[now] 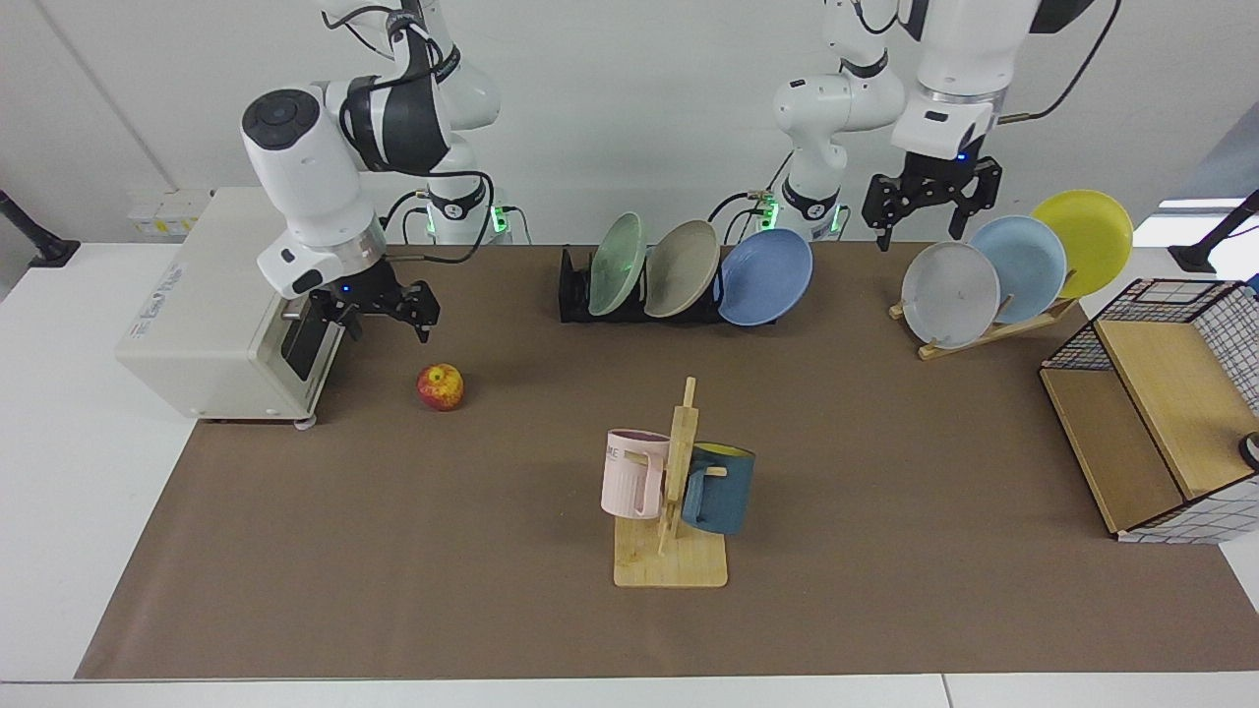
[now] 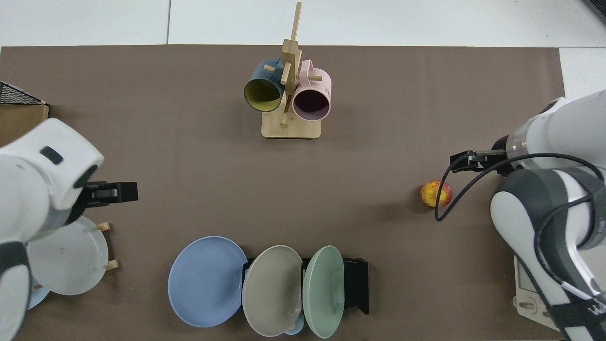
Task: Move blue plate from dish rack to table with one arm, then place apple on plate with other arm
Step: 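Reach the left gripper to the blue plate while the right gripper reaches the apple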
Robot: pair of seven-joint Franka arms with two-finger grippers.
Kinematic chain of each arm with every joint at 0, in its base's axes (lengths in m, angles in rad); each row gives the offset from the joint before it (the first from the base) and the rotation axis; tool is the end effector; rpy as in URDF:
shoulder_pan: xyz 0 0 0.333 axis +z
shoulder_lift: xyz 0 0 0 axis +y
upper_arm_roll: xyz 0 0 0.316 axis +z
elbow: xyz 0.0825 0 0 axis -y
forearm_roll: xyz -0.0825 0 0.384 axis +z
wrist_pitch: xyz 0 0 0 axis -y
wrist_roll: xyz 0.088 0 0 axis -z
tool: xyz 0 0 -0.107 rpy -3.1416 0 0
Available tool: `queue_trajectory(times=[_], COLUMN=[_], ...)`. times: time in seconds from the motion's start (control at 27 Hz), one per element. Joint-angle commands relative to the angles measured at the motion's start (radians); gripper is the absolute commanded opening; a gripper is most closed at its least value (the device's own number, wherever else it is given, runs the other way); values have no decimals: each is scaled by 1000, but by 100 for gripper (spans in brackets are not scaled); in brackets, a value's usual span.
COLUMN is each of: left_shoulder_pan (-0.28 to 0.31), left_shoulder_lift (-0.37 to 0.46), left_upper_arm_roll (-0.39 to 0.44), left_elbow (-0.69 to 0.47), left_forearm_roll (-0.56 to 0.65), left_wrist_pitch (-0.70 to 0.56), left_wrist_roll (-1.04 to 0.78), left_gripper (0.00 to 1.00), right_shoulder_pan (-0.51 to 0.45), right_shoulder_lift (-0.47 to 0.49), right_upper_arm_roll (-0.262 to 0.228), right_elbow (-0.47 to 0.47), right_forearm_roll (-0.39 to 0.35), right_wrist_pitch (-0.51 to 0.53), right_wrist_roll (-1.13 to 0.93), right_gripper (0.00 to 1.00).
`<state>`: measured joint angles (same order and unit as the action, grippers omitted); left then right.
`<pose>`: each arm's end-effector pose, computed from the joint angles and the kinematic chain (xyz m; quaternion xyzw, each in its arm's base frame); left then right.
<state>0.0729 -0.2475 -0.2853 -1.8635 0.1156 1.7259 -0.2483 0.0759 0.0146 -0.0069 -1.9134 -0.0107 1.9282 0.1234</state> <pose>0.4798 -0.1090 0.6239 -0.9944 -0.0142 -0.0691 0.0783 0.5624 0.0381 0.4838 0.9997 -0.0253 0.0006 0.0050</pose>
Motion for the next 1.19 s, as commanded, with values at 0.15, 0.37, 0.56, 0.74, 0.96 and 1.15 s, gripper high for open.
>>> queue_trajectory(times=[0.15,0.37,0.56,0.74,0.96,1.15], left_shoulder_pan=[-10,-22,-36,-47,-47,-47], left_shoulder_lift=[-214,-230,-236,-236,-230,-193], left_upper_arm_roll=[-124,-189,-189,-203,-203,-210], left_elbow=[-353,-456,-506,-571,-602,-617], left_forearm_roll=[99,101,101,92,50,-19], left_wrist_pitch=[162,204,234,270,277,278], left_wrist_roll=[-195,-316,-312,-313,-287,-241], left_gripper=[100,100,100,100,100,99], right_shoulder_pan=[7,22,25,24,22,22], right_shoulder_lift=[5,41,67,94,130,153], right_upper_arm_roll=[-1,-1,-1,-1,-1,-1], right_elbow=[-185,-249,-260,-282,-315,-322], right_forearm_roll=[15,15,15,15,15,15], right_wrist_pitch=[185,276,294,340,406,423], right_wrist_roll=[24,27,27,27,27,27], right_gripper=[100,100,100,100,100,97])
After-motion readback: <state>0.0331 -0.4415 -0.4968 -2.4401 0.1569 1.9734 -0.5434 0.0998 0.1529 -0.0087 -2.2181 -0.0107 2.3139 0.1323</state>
